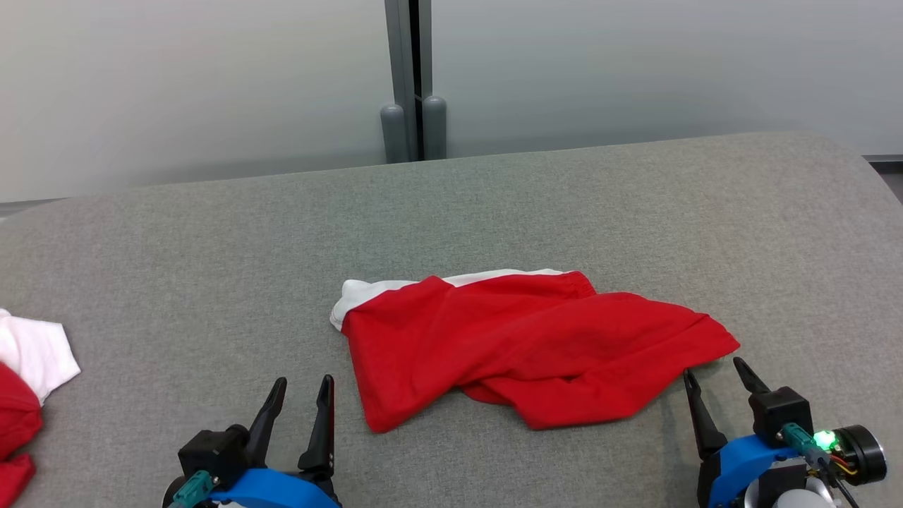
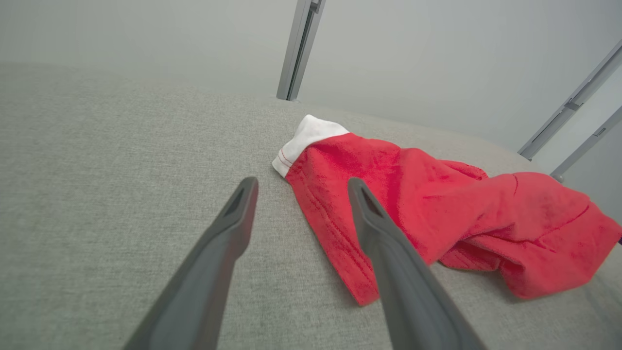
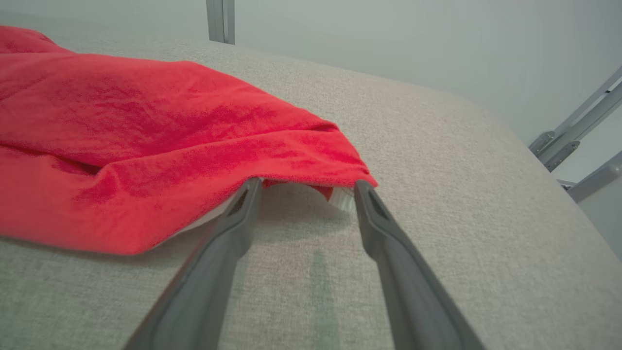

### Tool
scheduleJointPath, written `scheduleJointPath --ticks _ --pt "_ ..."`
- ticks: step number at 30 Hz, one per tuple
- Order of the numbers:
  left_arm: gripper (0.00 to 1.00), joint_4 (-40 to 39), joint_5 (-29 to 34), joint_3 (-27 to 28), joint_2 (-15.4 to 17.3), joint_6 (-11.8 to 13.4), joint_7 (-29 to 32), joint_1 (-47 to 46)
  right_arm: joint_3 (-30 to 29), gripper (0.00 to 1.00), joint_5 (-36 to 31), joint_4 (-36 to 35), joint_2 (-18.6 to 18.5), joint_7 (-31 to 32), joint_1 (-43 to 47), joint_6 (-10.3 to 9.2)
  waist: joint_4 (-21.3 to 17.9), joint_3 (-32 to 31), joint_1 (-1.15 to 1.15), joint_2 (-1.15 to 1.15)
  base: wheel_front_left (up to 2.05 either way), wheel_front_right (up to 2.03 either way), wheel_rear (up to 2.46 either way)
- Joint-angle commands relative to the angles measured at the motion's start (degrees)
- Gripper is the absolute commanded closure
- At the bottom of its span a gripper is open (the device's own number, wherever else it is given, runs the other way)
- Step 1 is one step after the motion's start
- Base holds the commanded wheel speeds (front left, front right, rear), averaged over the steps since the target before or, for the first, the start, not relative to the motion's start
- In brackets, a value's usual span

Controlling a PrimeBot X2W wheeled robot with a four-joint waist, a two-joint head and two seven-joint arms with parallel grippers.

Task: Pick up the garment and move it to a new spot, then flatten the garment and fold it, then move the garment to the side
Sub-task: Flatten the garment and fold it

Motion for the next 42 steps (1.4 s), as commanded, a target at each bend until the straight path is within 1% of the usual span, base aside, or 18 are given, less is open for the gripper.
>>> scheduleJointPath --ticks 1,6,8,12,17,20,23,24,26,28,29,31,36,39,42 --pt "0.00 -0.3 -0.4 0.2 0.3 -0.1 -0.2 -1.2 0.0 0.00 -0.1 -1.3 0.7 -0.4 1.3 -0.02 -0.4 0.0 0.00 -0.01 0.00 0.00 0.00" --pt "0.00 -0.3 -0.5 0.9 0.2 -0.1 -0.2 -2.5 0.7 0.00 0.7 -4.9 2.1 -0.5 4.6 -0.02 -1.3 0.6 0.00 -0.01 0.00 0.00 0.00" --pt "0.00 -0.5 -0.4 0.9 0.2 -0.1 -0.2 -2.9 1.3 0.00 1.9 -6.4 2.3 -0.5 5.9 -0.02 -1.4 0.7 0.00 -0.01 0.00 0.00 0.00" --pt "0.00 -0.6 -0.4 1.1 0.5 -0.1 -0.2 -2.6 5.2 0.00 5.0 -9.6 2.5 -0.5 6.3 -0.02 -1.8 0.8 0.00 -0.01 0.00 0.00 0.00" --pt "0.00 -0.4 -0.4 0.9 0.6 -0.1 -0.2 -2.2 10.0 0.00 10.4 -13.3 2.5 -0.4 3.0 -0.02 -1.0 1.2 0.00 -0.01 0.00 0.00 0.00" --pt "0.00 -0.3 -0.5 0.6 0.7 -0.1 -0.2 -2.4 11.4 0.00 13.7 -13.6 2.4 2.0 -1.4 -0.02 0.1 1.8 0.00 -0.01 0.00 0.00 0.00" --pt "0.00 -0.2 -1.2 0.1 0.8 -0.1 -0.2 -2.9 11.6 0.00 18.4 -11.4 2.4 7.8 -6.8 -0.02 1.6 2.7 0.00 -0.01 0.00 0.00 0.00" --pt "0.00 -0.5 -1.2 -0.5 0.9 -0.1 -0.2 -3.2 11.1 0.00 18.8 -10.4 2.4 9.8 -9.1 -0.02 2.3 3.2 0.00 -0.01 0.00 0.00 0.00" --pt "0.00 -0.4 -1.7 -1.0 1.2 -0.1 -0.2 -3.6 9.5 0.00 21.5 -7.6 2.4 13.8 -12.5 -0.02 3.7 3.9 0.00 -0.01 0.00 0.00 0.00" --pt "0.00 -0.5 -2.1 -1.8 1.5 -0.1 -0.2 -4.2 7.0 0.00 21.8 -4.9 2.4 17.0 -15.7 -0.02 5.1 4.7 0.00 -0.01 0.00 0.00 0.00" --pt "0.00 -0.5 -2.1 -1.8 1.5 -0.1 -0.2 -4.2 7.0 0.00 21.8 -4.9 2.4 17.0 -15.7 -0.02 5.1 4.7 0.00 -0.01 0.00 0.00 0.00" --pt "0.00 -0.7 -2.5 -2.8 1.8 -0.1 -0.2 -4.6 4.2 0.00 23.3 -1.8 2.4 20.1 -18.1 -0.01 6.5 5.5 0.00 -0.01 0.00 0.00 0.00" --pt "0.00 -0.6 -3.5 -4.0 2.8 -0.1 -0.2 -4.8 1.9 0.00 22.7 4.1 2.4 27.0 -21.3 -0.01 8.4 7.1 0.00 -0.01 0.00 0.00 0.00" --pt "0.00 -0.8 -3.8 -4.1 3.1 -0.1 -0.2 -4.7 0.4 0.00 21.5 6.2 2.4 29.3 -22.2 -0.01 8.7 7.6 0.00 -0.01 0.00 0.00 0.00" --pt "0.00 -0.9 -4.1 -4.0 3.4 -0.1 -0.2 -4.8 -0.8 0.00 19.8 7.5 2.4 30.3 -22.6 -0.01 8.8 8.2 0.00 -0.01 0.00 0.00 0.00"
